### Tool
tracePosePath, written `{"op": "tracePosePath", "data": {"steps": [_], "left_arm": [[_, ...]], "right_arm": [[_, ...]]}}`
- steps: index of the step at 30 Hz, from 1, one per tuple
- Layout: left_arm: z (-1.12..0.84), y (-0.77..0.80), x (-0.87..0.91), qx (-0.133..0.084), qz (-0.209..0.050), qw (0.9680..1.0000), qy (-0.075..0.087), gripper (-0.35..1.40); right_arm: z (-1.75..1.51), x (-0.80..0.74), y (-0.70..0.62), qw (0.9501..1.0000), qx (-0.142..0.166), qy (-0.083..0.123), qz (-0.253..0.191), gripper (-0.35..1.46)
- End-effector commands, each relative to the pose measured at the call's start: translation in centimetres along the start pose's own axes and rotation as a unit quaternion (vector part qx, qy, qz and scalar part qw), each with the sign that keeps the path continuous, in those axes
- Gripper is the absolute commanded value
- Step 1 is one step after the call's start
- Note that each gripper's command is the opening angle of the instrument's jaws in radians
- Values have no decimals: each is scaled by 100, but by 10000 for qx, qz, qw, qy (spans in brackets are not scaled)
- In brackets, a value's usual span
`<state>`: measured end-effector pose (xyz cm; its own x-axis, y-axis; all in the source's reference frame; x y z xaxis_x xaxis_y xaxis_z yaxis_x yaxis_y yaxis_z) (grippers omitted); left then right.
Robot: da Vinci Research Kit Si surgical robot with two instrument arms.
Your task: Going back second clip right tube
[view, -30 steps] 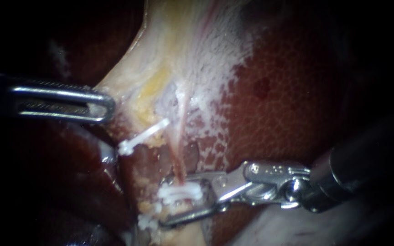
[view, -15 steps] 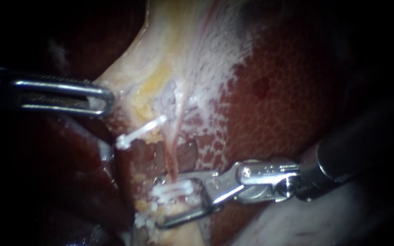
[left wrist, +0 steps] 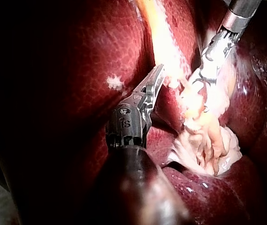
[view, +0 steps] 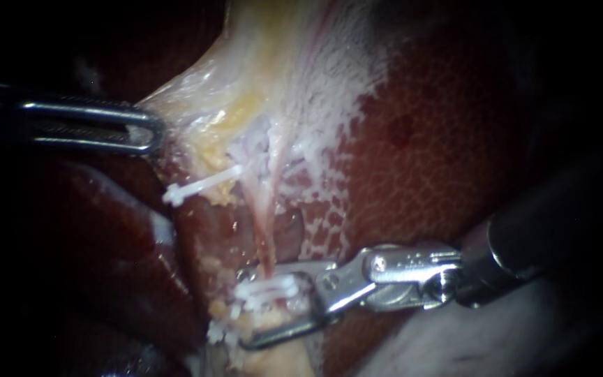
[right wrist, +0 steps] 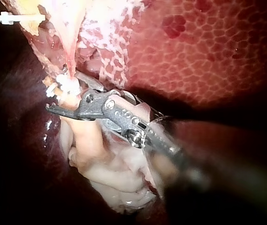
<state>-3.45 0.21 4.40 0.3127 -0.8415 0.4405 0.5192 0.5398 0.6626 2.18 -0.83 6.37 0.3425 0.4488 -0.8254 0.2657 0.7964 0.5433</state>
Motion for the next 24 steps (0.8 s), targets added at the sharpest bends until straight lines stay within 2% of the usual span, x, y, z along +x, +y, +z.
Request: {"op": "tracePosePath", "data": {"steps": [1,7,14,24], "left_arm": [[0,1,0,-9,6,10000,16,-35],[0,2,0,-13,7,10000,30,-35],[1,0,0,-20,3,10000,28,-35],[0,-1,0,-22,4,10000,27,-35]], "right_arm": [[-1,3,0,10000,0,18,15,60],[-2,13,3,9999,9,120,14,60],[6,13,5,9999,2,161,-52,60],[-5,11,5,9998,24,165,-48,60]]}}
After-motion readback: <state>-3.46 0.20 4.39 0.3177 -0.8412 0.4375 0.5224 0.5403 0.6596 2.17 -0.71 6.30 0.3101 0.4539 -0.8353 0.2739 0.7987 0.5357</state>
